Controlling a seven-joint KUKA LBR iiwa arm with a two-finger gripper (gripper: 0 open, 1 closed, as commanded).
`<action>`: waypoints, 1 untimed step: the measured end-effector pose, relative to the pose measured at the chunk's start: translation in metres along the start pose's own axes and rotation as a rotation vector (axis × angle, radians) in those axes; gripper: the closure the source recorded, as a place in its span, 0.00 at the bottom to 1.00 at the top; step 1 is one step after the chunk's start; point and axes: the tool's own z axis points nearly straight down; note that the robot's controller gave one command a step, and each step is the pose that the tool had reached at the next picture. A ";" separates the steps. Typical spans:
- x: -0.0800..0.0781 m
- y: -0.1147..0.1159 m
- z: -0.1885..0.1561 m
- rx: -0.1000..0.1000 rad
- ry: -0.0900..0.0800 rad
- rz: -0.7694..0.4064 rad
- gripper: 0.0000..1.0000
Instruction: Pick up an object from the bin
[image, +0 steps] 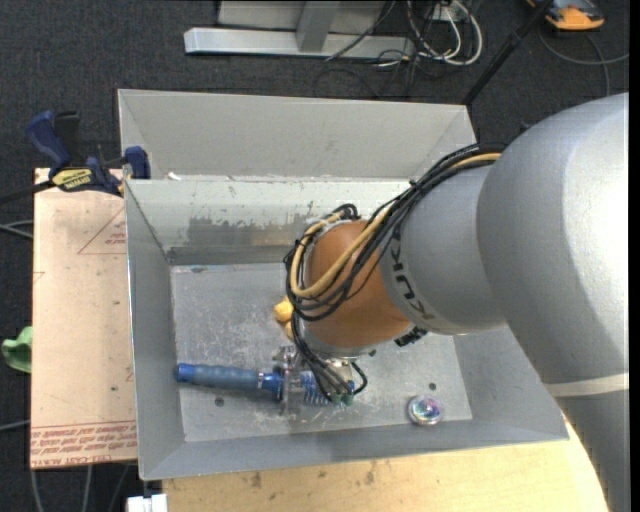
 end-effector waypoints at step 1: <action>-0.015 -0.009 -0.149 -0.002 -0.012 0.022 1.00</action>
Offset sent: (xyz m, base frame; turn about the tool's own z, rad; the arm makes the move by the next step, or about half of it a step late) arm 0.0132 -0.0090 0.1451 0.0219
